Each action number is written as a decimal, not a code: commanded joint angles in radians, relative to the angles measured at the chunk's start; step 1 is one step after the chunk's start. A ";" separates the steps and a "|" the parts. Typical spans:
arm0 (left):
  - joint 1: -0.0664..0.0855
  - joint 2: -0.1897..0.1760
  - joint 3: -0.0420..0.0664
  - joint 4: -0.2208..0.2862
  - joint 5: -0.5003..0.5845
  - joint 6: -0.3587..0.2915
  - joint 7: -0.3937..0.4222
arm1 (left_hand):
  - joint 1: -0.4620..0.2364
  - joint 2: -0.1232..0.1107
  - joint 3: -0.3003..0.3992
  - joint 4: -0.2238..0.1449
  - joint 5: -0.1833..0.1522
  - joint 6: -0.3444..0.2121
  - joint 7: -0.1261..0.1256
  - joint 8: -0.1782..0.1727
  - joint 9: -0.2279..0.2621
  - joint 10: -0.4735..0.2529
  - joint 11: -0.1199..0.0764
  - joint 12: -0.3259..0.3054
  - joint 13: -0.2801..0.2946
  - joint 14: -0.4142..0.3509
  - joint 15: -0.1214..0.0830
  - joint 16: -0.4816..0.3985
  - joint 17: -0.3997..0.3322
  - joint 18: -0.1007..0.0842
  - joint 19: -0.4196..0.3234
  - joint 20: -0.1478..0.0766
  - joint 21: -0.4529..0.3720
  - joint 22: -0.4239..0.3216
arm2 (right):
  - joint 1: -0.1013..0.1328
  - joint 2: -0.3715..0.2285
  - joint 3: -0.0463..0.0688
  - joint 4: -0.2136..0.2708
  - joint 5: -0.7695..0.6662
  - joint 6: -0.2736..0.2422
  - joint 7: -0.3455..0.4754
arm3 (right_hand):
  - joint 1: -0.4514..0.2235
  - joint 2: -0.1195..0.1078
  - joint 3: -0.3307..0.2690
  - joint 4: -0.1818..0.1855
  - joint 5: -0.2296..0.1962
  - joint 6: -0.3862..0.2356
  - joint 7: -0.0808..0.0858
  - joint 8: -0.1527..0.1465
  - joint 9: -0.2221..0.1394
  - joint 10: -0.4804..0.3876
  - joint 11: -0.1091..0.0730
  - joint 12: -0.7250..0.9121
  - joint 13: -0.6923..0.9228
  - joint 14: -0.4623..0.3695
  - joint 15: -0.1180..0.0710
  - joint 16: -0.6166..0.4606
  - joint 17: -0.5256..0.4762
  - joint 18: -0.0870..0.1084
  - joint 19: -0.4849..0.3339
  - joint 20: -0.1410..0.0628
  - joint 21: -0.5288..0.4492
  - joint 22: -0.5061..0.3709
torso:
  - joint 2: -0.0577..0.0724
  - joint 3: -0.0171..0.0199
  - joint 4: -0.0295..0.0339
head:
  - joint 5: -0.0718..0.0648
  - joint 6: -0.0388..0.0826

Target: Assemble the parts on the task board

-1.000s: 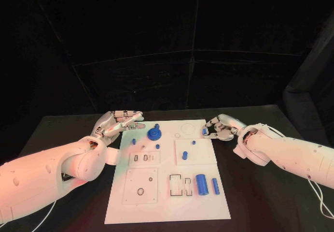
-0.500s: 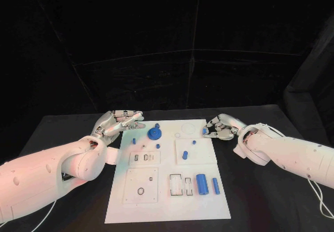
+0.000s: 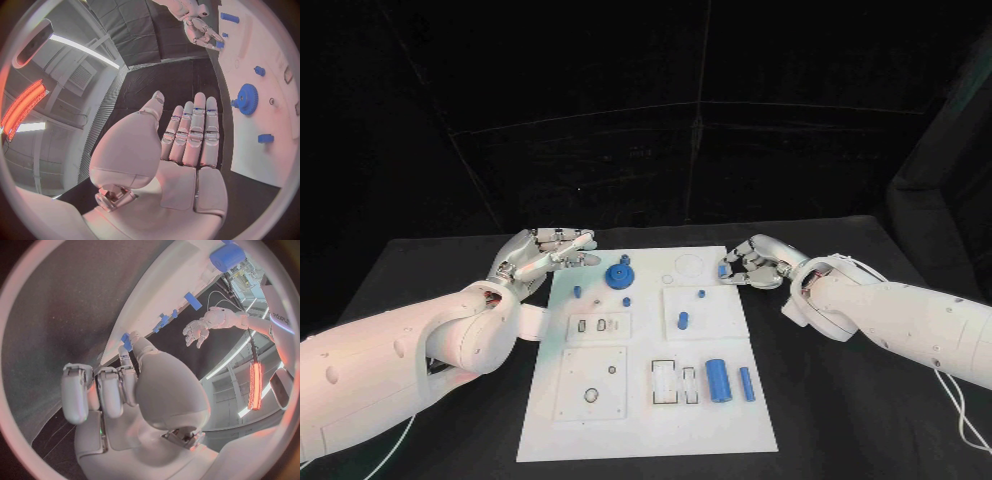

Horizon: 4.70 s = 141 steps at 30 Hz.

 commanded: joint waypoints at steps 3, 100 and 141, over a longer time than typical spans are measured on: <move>0.001 0.001 0.001 0.001 -0.004 0.013 0.000 | -0.001 0.010 0.001 -0.005 0.001 0.003 0.001 -0.007 -0.001 0.002 0.002 -0.006 -0.001 -0.001 0.005 -0.004 0.002 0.007 0.007 0.002 -0.006 -0.002 | 0.002 0.003 0.001 0.001 0.004 -0.004 -0.009 | -0.010 -0.011 -0.004 -0.011 0.006 -0.021 0.004 -0.007 -0.001 0.006 0.009 -0.012 0.144 0.085 0.003 0.004 0.175 -0.018 0.039 0.001 0.000 0.133 | 0.000 -0.0002 0.0005 | -0.001 0.001; 0.002 0.045 0.001 -0.092 0.059 0.009 0.028 | 0.002 0.025 -0.005 -0.027 0.001 0.029 -0.015 -0.013 0.000 0.063 -0.015 -0.002 0.005 0.025 -0.008 -0.017 0.014 0.008 0.034 -0.008 -0.018 -0.003 | -0.053 0.342 -0.006 0.159 -0.450 0.015 -0.408 | -0.056 0.038 0.092 -0.053 0.026 0.125 -0.049 0.062 0.013 0.033 -0.037 0.015 0.172 0.086 -0.037 0.002 0.178 -0.020 0.046 -0.037 0.004 0.144 | -0.041 -0.0220 0.0156 | 0.105 -0.070; 0.002 0.045 0.001 -0.096 0.059 0.016 0.014 | 0.000 0.026 -0.006 -0.027 0.001 0.029 -0.014 -0.014 0.000 0.060 -0.014 -0.005 0.003 0.025 -0.007 -0.018 0.014 0.008 0.035 -0.008 -0.019 -0.003 | -0.059 0.335 -0.007 0.175 -0.472 0.077 -0.437 | -0.105 -0.011 0.085 -0.049 0.037 0.090 -0.032 0.031 0.002 0.007 -0.023 -0.020 0.145 0.084 -0.026 -0.003 0.168 -0.018 0.041 -0.027 -0.001 0.135 | -0.040 -0.0216 0.0159 | 0.102 -0.072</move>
